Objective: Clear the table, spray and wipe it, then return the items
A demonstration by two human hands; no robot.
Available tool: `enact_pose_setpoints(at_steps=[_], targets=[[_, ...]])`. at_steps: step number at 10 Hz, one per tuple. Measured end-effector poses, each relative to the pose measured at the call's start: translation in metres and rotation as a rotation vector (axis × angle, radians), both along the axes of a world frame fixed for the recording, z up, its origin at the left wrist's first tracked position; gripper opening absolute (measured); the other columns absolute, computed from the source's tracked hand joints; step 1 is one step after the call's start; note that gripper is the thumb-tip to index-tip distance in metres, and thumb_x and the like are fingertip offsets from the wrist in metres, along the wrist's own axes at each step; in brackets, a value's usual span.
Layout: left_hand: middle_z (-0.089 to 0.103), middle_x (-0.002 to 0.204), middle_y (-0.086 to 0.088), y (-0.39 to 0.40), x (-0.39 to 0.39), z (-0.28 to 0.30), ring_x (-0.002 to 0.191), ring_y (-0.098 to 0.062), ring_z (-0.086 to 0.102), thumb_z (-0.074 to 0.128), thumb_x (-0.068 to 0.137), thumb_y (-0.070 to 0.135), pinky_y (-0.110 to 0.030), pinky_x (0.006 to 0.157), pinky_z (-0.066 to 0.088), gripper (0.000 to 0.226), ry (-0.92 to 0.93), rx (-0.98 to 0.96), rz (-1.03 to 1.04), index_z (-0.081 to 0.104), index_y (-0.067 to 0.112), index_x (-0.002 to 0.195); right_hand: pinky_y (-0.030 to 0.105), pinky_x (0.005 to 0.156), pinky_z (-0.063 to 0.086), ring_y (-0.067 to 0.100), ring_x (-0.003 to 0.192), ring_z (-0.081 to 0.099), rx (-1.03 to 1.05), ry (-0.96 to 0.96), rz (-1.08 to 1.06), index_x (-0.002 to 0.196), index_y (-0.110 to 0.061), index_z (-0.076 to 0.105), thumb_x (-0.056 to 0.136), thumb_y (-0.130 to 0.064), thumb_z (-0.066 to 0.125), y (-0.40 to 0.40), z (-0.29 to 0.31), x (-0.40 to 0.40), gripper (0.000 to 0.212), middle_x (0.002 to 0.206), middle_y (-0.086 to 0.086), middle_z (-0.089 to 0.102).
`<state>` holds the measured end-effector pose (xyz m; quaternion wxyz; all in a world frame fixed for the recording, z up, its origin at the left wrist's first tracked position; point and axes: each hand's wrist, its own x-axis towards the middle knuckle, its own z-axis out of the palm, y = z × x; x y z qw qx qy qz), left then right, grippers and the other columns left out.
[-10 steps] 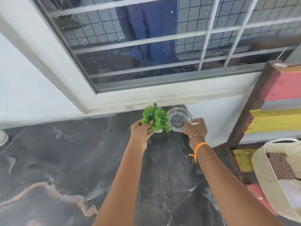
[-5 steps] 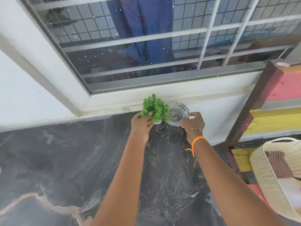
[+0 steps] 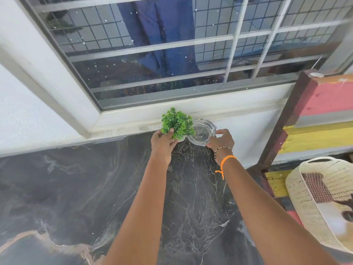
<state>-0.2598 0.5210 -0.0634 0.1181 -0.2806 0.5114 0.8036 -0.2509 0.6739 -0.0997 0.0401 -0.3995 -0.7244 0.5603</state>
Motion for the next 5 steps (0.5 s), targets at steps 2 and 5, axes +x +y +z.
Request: enact_pose_setpoints(at_steps=[2, 5], targets=[[0.044, 0.115, -0.012, 0.001, 0.007, -0.001, 0.120, -0.026, 0.051, 0.058, 0.090, 0.008, -0.039, 0.107, 0.040, 0.064, 0.041, -0.018, -0.014, 0.023, 0.002, 0.143, 0.035, 0.077, 0.057, 0.024, 0.066, 0.063, -0.100, 0.021, 0.022, 0.115, -0.009, 0.052, 0.087, -0.006, 0.056, 0.001, 0.004, 0.008, 0.029, 0.096, 0.011, 0.059], [0.059, 0.085, -0.004, 0.002, 0.076, 0.001, 0.076, -0.010, 0.059, 0.047, 0.097, 0.016, -0.022, 0.077, 0.048, 0.012, -0.003, -0.156, 0.029, 0.054, 0.012, 0.106, 0.026, 0.064, 0.055, 0.012, 0.062, 0.054, -0.264, 0.175, 0.158, 0.101, -0.004, 0.056, 0.088, -0.002, 0.052, -0.024, 0.028, 0.053, 0.014, 0.077, 0.004, 0.051]])
